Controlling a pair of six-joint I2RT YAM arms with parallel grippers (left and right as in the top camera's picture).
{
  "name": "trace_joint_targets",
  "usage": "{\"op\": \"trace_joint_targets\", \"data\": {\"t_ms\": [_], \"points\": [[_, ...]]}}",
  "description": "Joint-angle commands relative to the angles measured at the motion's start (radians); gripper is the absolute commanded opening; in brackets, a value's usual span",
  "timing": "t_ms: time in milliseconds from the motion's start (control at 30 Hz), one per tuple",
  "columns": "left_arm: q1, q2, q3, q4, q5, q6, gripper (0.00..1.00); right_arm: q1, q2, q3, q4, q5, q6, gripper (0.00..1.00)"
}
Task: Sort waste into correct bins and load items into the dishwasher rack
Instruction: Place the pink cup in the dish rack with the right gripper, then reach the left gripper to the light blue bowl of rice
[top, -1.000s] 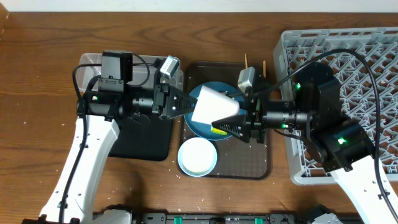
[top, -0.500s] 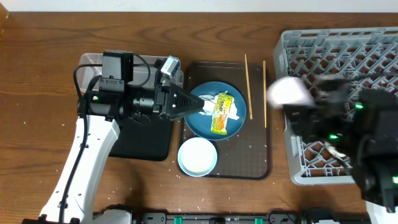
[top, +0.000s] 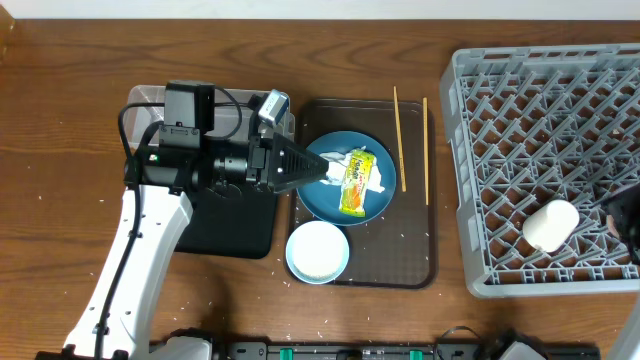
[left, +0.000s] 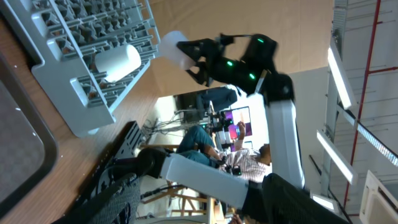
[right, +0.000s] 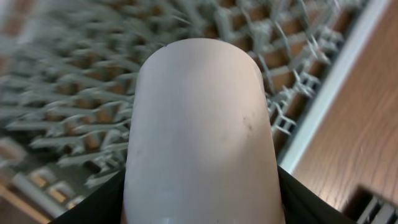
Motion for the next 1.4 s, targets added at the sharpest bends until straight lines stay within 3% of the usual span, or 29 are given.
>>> {"op": "trace_joint_targets", "data": {"t_ms": [0, 200, 333, 400, 733, 867, 1033, 1233, 1367], "points": [[-0.002, -0.009, 0.016, 0.001, 0.002, 0.036, 0.66, -0.047, 0.108, 0.002, -0.023, -0.081, 0.019, 0.49], [-0.002, -0.009, 0.016, 0.001, -0.006, 0.039, 0.66, -0.053, 0.294, 0.002, -0.014, -0.117, 0.017, 0.49], [-0.002, -0.009, 0.016, 0.0, -0.005, 0.039, 0.66, -0.054, 0.354, 0.002, 0.024, -0.126, 0.022, 0.73], [-0.002, -0.009, 0.016, -0.003, -0.005, 0.039, 0.66, -0.055, 0.358, 0.004, 0.032, -0.166, 0.02, 0.78], [-0.044, -0.011, 0.016, -0.007, -0.078, 0.039, 0.66, -0.042, 0.176, 0.029, -0.019, -0.515, -0.185, 0.79], [-0.111, -0.04, 0.016, -0.066, -0.367, 0.039, 0.66, 0.031, 0.006, 0.029, -0.03, -0.6, -0.285, 0.78], [-0.211, -0.099, 0.016, -0.173, -0.822, 0.039, 0.66, 0.227, -0.184, 0.029, -0.013, -0.611, -0.357, 0.79], [-0.415, -0.101, 0.011, -0.311, -1.391, 0.03, 0.63, 0.463, -0.278, 0.028, -0.03, -0.499, -0.312, 0.8], [-0.591, -0.031, -0.043, -0.315, -1.554, -0.063, 0.61, 0.534, -0.276, 0.027, -0.052, -0.434, -0.282, 0.82]]}}
